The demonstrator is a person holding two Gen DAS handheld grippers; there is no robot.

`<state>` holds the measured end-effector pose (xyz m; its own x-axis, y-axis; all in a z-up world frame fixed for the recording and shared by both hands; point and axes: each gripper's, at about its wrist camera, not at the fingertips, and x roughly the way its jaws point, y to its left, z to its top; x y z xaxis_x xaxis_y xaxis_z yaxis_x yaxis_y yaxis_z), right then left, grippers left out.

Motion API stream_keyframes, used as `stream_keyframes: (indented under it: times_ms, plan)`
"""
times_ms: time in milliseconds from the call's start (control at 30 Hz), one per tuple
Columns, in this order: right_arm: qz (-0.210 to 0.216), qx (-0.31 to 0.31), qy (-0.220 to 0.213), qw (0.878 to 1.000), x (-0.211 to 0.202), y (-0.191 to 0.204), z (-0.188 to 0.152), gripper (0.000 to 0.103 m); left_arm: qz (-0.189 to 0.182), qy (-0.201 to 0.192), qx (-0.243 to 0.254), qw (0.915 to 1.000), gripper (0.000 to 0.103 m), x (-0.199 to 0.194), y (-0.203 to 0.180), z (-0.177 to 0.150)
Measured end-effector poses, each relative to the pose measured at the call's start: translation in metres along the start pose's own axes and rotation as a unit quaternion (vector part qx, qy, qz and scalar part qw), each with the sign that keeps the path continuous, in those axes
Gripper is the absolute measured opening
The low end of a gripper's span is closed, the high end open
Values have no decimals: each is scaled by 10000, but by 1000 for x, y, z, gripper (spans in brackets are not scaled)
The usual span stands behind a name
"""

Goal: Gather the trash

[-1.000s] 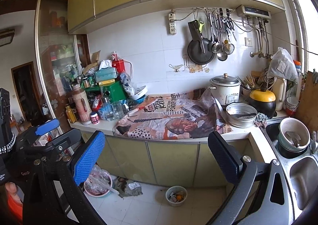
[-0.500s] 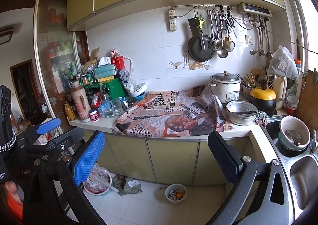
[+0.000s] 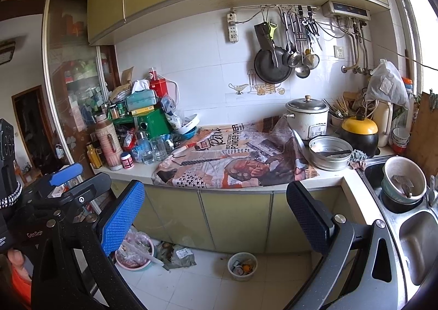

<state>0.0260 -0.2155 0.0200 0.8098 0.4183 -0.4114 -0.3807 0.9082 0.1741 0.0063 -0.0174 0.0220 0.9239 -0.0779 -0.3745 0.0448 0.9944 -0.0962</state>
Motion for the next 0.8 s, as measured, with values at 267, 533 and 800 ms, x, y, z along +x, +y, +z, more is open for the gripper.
stream_keyframes:
  times_ms: [267,533,800]
  plan:
    - [16,26,7,10000,0,-4,0,103,24,-32,27,10000,102,-1,-4,0]
    - [40,97,65,9999,5,-9,2,103,75,33,-5,10000,102,5,-9,-1]
    - [87,168,185,9996,24,-21,6,103,151,133,35,9998,102,27,-13,0]
